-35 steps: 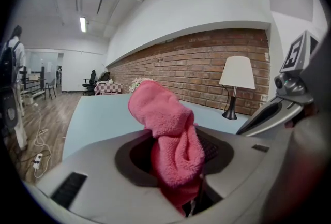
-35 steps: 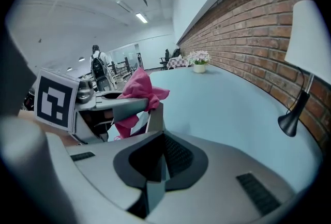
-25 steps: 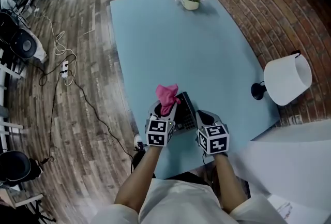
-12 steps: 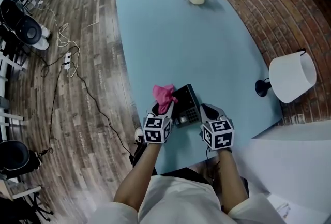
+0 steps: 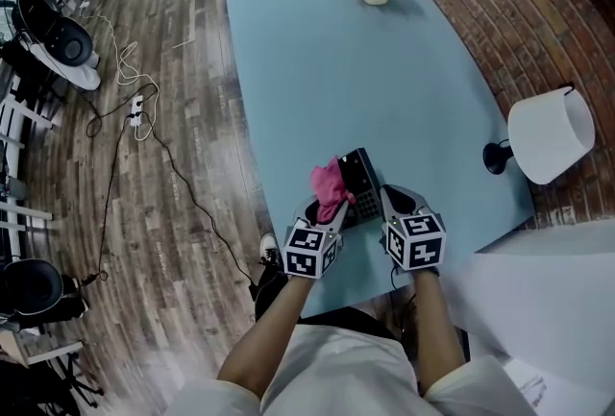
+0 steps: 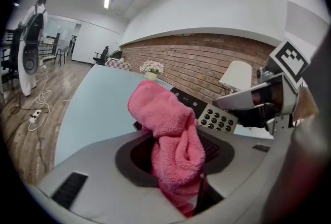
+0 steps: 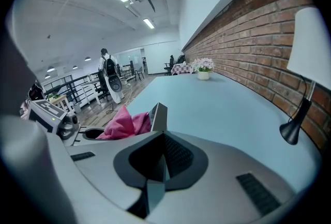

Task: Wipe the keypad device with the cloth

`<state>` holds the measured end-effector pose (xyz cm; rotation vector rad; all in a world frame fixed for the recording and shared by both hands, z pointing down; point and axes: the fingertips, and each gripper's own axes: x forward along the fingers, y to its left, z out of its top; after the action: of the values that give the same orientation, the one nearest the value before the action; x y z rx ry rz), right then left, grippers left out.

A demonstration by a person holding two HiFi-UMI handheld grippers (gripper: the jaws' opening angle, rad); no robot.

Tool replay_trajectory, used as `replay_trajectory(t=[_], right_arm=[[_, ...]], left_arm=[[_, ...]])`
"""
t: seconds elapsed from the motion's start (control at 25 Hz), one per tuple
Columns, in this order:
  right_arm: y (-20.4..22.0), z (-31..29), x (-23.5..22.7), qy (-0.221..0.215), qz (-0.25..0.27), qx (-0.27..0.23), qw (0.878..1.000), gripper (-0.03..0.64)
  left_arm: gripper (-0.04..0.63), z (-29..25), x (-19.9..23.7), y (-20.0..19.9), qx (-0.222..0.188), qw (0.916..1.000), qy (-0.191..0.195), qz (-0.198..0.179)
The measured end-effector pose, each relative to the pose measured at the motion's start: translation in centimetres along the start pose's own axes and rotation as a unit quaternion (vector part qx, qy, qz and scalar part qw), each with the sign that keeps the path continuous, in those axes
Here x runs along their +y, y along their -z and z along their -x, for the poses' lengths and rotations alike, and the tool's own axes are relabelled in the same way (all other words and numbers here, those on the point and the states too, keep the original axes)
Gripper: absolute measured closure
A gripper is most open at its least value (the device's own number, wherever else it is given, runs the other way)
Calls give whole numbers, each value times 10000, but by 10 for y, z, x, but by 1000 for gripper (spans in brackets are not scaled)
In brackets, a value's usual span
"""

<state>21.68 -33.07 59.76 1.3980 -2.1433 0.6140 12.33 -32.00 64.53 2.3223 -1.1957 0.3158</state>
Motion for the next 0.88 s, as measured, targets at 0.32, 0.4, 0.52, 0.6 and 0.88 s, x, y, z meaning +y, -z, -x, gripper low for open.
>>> replay_trajectory(t=[0.32, 0.4, 0.52, 0.6, 0.88], right_arm=[[0, 1, 2, -46, -174, -57, 9998, 595], [3, 1, 0, 1, -190, -11, 9998, 595], [7, 4, -1, 14, -220, 21, 9998, 595], [10, 5, -2, 18, -225, 50, 9997, 595], [14, 6, -6, 135, -43, 137, 9998, 595]], left_arm=[[391, 2, -40, -19, -158, 9981, 505, -310], [391, 1, -52, -26, -197, 9959, 733, -492], [391, -2, -58, -38, -233, 9931, 869, -752], [391, -7, -57, -46, -256, 9920, 881, -865], [390, -25, -26, -63, -397, 9933, 466, -978]])
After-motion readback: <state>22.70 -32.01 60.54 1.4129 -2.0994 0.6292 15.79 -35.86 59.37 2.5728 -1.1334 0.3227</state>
